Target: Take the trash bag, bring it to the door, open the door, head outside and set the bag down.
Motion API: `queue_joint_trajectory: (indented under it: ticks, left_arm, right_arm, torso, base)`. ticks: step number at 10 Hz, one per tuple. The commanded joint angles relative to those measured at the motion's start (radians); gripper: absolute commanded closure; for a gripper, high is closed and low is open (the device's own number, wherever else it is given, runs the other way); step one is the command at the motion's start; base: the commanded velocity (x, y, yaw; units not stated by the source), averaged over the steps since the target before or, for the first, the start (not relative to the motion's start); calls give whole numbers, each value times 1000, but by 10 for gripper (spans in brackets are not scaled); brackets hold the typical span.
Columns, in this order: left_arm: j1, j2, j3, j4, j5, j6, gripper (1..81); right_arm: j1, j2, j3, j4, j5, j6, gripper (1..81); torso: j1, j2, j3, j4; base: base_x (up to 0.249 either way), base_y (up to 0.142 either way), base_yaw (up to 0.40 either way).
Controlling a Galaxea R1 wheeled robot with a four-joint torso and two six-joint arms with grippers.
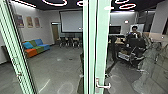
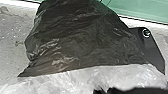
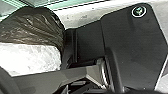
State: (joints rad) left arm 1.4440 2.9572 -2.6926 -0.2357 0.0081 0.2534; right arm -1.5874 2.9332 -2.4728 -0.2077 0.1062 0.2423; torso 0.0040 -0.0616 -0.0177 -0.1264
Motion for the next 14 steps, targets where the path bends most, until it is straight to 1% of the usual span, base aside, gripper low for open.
queue_joint_trajectory:
  ticks: [1,3,4,5,6,7,9,12,14]
  left_arm:
    - [-72,-21,5,-5,50,-3,811]
    - [-67,-39,29,-7,75,-6,811]
    - [-67,-62,68,-8,87,-9,811]
    - [-66,-101,133,-11,87,-11,811]
    - [-64,-142,200,-26,87,-11,811]
    - [-64,-174,243,-39,85,-11,811]
    - [-63,-191,255,-59,85,-10,811]
    - [-63,-185,255,-59,89,-10,811]
    - [-63,-182,255,-57,89,-10,811]
  right_arm:
    - [46,-96,179,-1,-23,-2,10]
    - [43,-210,363,-2,-23,0,10]
    - [42,-251,422,-1,-11,0,10]
    - [37,-286,469,-4,6,-2,10]
    - [30,-319,511,-9,23,-2,10]
    - [25,-363,554,-4,49,0,10]
    - [17,-466,663,-2,84,3,10]
    - [8,-610,793,-2,139,8,10]
    - [10,-708,912,-6,161,8,10]
  torso:
    - [0,0,0,0]
    - [0,0,0,0]
    - [0,0,0,0]
    - [0,0,0,0]
    - [0,0,0,0]
    - [0,0,0,0]
    - [0,0,0,0]
    - [0,0,0,0]
    - [0,0,0,0]
  base:
    - [0,0,0]
    - [0,0,0]
    - [0,0,0]
    - [0,0,0]
    - [0,0,0]
    - [0,0,0]
    - [0,0,0]
    - [0,0,0]
    - [0,0,0]
